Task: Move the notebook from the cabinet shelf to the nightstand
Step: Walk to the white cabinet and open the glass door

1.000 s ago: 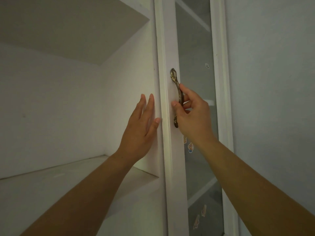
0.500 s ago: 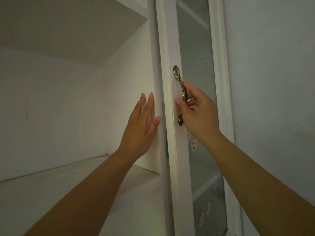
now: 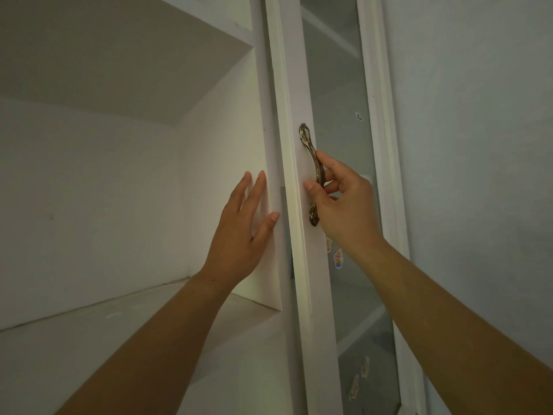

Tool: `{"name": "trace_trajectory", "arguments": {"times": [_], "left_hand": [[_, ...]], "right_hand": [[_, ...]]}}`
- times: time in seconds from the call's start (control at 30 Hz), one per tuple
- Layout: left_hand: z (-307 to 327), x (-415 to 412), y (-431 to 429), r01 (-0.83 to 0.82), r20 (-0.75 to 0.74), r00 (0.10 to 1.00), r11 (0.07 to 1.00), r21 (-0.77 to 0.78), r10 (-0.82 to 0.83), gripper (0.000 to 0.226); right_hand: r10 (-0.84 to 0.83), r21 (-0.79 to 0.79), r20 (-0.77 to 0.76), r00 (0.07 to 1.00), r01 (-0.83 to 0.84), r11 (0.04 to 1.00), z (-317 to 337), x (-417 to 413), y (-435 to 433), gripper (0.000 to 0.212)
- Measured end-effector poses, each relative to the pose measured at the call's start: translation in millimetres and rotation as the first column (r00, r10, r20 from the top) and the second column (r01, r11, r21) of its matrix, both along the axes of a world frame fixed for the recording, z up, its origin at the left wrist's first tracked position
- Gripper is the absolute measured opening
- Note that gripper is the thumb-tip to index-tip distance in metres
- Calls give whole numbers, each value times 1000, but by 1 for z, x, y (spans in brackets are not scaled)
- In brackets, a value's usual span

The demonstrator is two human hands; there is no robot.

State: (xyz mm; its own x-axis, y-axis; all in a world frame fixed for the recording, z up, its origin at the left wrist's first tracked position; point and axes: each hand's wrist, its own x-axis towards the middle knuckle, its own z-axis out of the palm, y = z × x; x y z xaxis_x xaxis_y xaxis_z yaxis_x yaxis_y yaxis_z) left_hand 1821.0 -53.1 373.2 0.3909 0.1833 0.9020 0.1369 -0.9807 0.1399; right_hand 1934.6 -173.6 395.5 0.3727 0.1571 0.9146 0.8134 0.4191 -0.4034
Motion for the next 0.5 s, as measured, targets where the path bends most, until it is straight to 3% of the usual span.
{"name": "trace_trajectory", "arguments": {"times": [0.5], "left_hand": [[2,-2,2,54,-4,999,998,-27,-54,61]], "right_hand": [[-19,26,14,1000,18,999,1,5,-5,43]]}}
